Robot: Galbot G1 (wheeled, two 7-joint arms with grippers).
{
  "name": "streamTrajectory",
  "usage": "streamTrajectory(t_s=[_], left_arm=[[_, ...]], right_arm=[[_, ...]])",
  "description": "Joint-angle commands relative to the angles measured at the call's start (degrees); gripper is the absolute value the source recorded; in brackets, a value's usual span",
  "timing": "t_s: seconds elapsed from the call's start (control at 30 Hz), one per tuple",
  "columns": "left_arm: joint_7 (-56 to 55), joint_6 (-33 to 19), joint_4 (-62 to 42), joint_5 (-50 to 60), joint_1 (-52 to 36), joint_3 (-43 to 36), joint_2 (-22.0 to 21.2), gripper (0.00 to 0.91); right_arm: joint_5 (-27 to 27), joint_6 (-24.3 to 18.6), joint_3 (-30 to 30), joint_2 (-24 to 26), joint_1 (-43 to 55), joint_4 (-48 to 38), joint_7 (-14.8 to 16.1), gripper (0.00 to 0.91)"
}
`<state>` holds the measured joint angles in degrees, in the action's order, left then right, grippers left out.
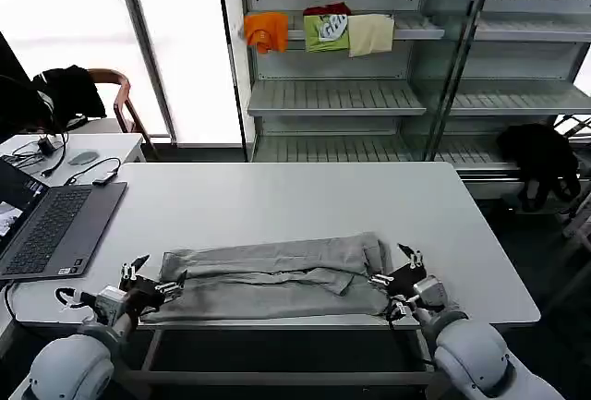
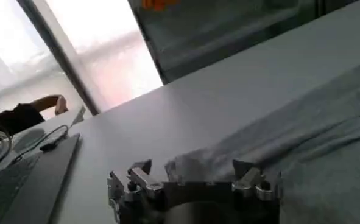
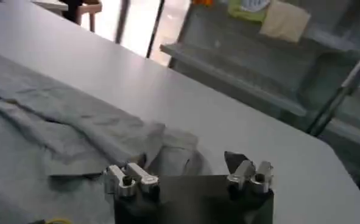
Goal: Fold and organize the clothes.
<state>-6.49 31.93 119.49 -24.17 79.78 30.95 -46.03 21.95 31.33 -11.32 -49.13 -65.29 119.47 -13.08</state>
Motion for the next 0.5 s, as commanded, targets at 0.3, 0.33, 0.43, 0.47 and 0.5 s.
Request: streamTrajectory(t_s=[0.3,0.33,0.43,0.47,0.5], left_arm=[[-5.6,-8.2,-1.5,-4.7,0.9,-0.7,-9.8,0.907],[-5.5,-8.9,-2.6,-4.5,0.8,-1.0,-10.2,0.907],[-5.6,-10.4,-5.0,-5.3,-0.1,-1.4,-12.3,0.907],[-5.7,-11.1,-5.8,-5.5,-0.3,-1.2,-12.9,0.907],[-5.7,-11.8,-6.8,-5.7,-0.3,-0.8,-13.8,0.907]], right_arm=[[1.5,-18.5,-9.3,-2.9,-11.3,4.7,-4.7,0.907],[1.4,-19.7,-10.0,-2.8,-11.7,3.4,-3.4,0.907],[4.8,-23.6,-13.3,-3.0,-13.1,0.4,-0.4,0.907],[6.7,-25.1,-14.7,-3.3,-13.6,-0.3,-0.1,0.907],[7.7,-25.8,-15.6,-3.5,-14.0,-0.7,0.1,0.907]])
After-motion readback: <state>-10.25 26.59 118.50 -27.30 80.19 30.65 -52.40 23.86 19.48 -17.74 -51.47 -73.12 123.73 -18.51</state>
